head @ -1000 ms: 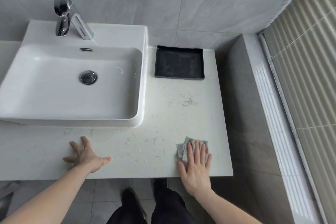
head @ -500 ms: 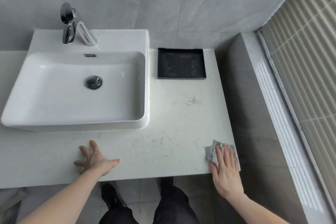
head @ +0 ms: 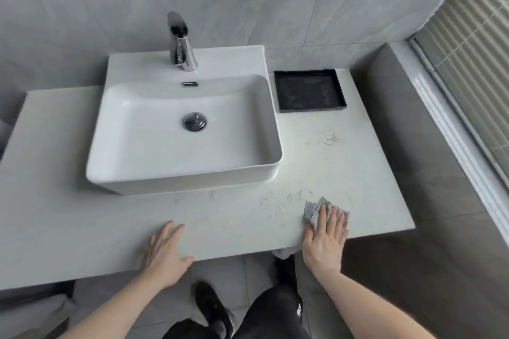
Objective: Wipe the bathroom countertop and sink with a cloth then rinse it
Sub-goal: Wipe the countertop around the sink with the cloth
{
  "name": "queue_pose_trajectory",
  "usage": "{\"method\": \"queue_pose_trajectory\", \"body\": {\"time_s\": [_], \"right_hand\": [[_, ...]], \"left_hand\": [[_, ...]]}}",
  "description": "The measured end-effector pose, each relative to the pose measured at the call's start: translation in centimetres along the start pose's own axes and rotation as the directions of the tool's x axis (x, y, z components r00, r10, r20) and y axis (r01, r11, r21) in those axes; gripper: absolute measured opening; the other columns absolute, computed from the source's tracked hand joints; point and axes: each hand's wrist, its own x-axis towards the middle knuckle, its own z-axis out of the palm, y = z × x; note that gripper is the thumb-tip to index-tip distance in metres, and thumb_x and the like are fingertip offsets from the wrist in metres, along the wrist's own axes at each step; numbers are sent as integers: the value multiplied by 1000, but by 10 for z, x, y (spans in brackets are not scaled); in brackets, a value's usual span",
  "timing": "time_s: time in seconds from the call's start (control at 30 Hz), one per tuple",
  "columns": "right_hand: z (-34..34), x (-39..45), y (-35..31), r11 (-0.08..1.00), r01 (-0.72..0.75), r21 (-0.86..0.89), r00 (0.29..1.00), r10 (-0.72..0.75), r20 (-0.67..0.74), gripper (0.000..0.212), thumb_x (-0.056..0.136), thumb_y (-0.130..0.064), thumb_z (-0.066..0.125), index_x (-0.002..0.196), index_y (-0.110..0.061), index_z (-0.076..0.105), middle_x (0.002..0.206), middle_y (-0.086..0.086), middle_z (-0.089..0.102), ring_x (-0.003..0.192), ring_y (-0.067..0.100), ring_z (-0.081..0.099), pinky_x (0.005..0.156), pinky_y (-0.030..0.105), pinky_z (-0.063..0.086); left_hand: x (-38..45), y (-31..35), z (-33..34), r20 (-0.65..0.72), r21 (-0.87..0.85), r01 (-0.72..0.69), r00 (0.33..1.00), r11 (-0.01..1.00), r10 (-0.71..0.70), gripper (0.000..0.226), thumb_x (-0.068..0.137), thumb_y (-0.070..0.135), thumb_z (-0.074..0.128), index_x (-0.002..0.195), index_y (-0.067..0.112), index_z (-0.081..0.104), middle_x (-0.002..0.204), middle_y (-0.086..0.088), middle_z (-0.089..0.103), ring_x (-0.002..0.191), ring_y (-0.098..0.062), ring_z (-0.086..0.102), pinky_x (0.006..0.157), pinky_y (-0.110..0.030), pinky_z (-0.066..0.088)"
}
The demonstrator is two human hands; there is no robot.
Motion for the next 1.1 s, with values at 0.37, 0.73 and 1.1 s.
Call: {"method": "queue_pose_trajectory", "body": {"time_s": [0.37, 0.73, 1.1], "right_hand": [[50, -54, -70, 918, 384, -95, 920, -371, 126, 71, 106, -34, 40, 164, -24, 1, 171, -2, -12, 158, 25, -15, 129, 53, 12], [-21, 37, -20, 997, -12, -80, 999, 15, 48, 66, 107, -42, 27, 165, -22, 2, 173, 6, -6, 159, 28, -8, 129, 50, -1], [45, -25, -123, 916, 388, -101, 918, -376, 124, 70, 104, -43, 26, 164, -23, -3, 171, 4, -15, 157, 28, -22, 125, 50, -11]], "left_hand": [[-10, -85, -22, 20, 15, 102, 995, 995, -102, 99, 80, 48, 71, 159, 29, 15, 167, -4, -3, 150, -34, 18, 120, -41, 27], [-4, -82, -36, 159, 78, 133, 977, 988, -144, 101, 80, 24, 63, 161, 31, 4, 168, -3, -12, 152, -29, 19, 121, -33, 26], [-3, -82, -31, 217, 61, 181, 958, 982, -190, 107, 76, 13, 55, 159, 37, -8, 165, 4, -25, 155, -24, -5, 125, -39, 18]]}}
